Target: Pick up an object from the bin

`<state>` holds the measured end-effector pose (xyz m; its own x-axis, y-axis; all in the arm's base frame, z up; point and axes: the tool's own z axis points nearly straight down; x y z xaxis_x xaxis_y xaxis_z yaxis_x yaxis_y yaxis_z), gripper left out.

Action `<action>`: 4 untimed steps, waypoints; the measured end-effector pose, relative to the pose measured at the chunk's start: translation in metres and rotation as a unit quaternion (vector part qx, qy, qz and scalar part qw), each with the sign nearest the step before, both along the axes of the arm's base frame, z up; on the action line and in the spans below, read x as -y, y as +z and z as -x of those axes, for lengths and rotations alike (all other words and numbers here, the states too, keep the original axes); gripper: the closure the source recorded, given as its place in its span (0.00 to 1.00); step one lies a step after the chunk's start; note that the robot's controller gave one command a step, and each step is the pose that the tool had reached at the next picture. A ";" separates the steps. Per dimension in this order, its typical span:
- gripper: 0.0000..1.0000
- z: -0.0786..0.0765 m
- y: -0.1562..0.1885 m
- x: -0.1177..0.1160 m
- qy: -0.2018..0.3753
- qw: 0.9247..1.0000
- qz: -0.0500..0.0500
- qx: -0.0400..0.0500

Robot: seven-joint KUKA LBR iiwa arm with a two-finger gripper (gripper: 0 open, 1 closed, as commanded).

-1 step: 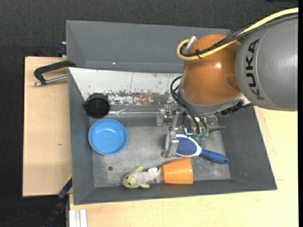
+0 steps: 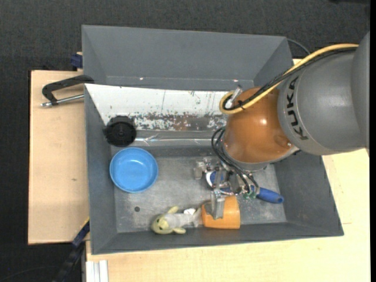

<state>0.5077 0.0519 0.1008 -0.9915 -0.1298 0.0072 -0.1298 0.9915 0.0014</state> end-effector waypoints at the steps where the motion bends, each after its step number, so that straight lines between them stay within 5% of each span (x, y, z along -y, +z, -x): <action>1: 0.00 0.014 -0.023 -0.001 0.171 0.985 -0.005 0.003; 2: 0.00 0.003 0.013 0.005 0.237 0.971 -0.001 0.009; 3: 0.00 -0.003 -0.026 0.004 0.258 0.966 -0.004 0.005; 4: 0.00 -0.054 0.018 -0.004 0.193 0.981 -0.001 0.010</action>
Offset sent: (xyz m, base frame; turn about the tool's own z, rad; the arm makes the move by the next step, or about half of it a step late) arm -0.0158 -0.0073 -0.0308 -0.3424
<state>0.5622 0.0561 0.1185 -0.8680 -0.4965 -0.0127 -0.4965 0.8681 -0.0032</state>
